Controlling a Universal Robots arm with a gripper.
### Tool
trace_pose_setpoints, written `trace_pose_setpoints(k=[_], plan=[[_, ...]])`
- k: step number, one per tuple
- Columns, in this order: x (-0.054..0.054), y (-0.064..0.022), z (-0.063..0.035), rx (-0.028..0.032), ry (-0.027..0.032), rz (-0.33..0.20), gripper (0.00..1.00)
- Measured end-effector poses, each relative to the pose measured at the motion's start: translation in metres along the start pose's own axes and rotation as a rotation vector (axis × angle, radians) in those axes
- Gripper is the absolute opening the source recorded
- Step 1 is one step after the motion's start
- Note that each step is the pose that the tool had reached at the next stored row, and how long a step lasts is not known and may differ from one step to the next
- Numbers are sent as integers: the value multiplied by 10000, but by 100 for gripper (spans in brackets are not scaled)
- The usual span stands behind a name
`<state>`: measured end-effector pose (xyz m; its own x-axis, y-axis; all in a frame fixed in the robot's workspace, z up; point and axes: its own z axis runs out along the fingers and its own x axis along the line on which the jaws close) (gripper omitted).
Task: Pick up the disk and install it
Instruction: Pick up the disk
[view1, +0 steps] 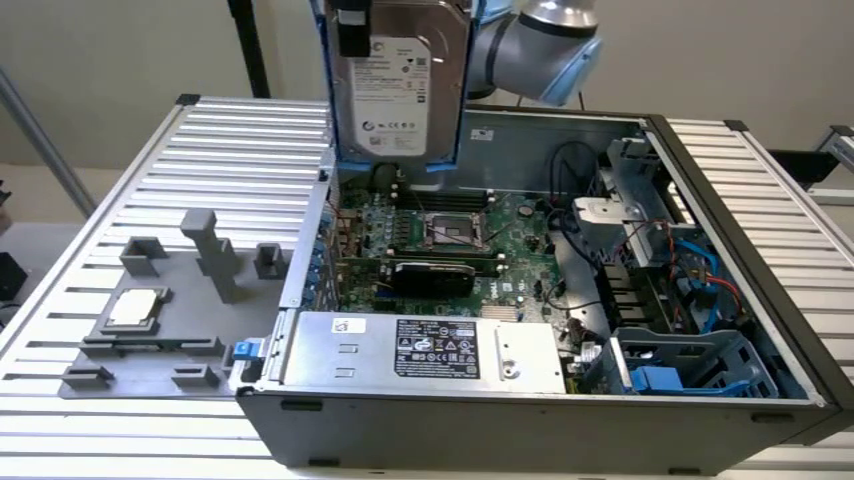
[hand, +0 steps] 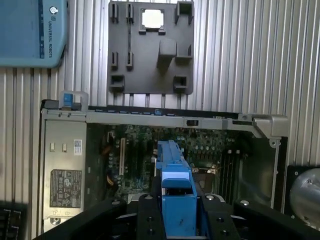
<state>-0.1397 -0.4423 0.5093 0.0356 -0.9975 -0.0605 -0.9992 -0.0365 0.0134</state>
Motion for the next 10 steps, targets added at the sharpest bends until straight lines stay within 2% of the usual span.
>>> trace_pose_setpoints(k=[10], plan=[[152, -450, -10, -2, 1, 1, 0]])
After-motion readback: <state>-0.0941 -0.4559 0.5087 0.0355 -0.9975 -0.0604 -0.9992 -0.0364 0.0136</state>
